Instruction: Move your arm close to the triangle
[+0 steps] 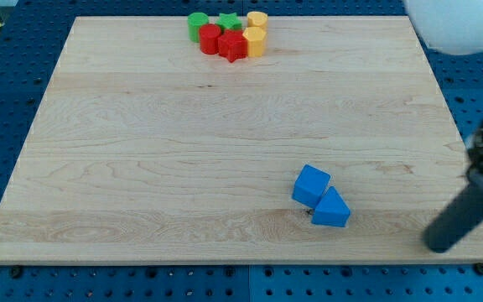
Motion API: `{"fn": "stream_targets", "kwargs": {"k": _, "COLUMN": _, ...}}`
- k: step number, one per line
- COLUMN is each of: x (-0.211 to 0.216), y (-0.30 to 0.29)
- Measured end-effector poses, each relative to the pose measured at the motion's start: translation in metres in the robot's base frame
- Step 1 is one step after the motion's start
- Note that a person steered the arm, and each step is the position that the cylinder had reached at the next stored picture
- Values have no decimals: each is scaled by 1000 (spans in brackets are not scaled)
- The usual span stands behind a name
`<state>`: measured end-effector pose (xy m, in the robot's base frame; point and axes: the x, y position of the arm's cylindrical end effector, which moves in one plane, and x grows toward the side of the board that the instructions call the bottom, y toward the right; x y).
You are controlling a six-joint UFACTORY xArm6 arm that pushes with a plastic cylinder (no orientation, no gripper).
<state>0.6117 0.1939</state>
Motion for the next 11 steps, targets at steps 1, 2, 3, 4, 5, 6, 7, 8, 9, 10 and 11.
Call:
{"fn": "stream_targets", "kwargs": {"k": 1, "x": -14, "y": -102}}
{"fn": "stream_targets", "kwargs": {"k": 2, "x": -58, "y": -205}}
{"fn": "stream_targets", "kwargs": {"k": 3, "x": -90, "y": -249}}
{"fn": "stream_targets", "kwargs": {"k": 4, "x": -21, "y": -177}}
{"fn": "stream_targets", "kwargs": {"k": 5, "x": -5, "y": -64}}
{"fn": "stream_targets", "kwargs": {"k": 6, "x": -73, "y": -36}}
{"fn": "stream_targets", "kwargs": {"k": 7, "x": -127, "y": -124}}
{"fn": "stream_targets", "kwargs": {"k": 8, "x": -145, "y": -122}}
{"fn": "stream_targets", "kwargs": {"k": 9, "x": -120, "y": -33}}
{"fn": "stream_targets", "kwargs": {"k": 10, "x": -50, "y": 27}}
{"fn": "stream_targets", "kwargs": {"k": 11, "x": -3, "y": -14}}
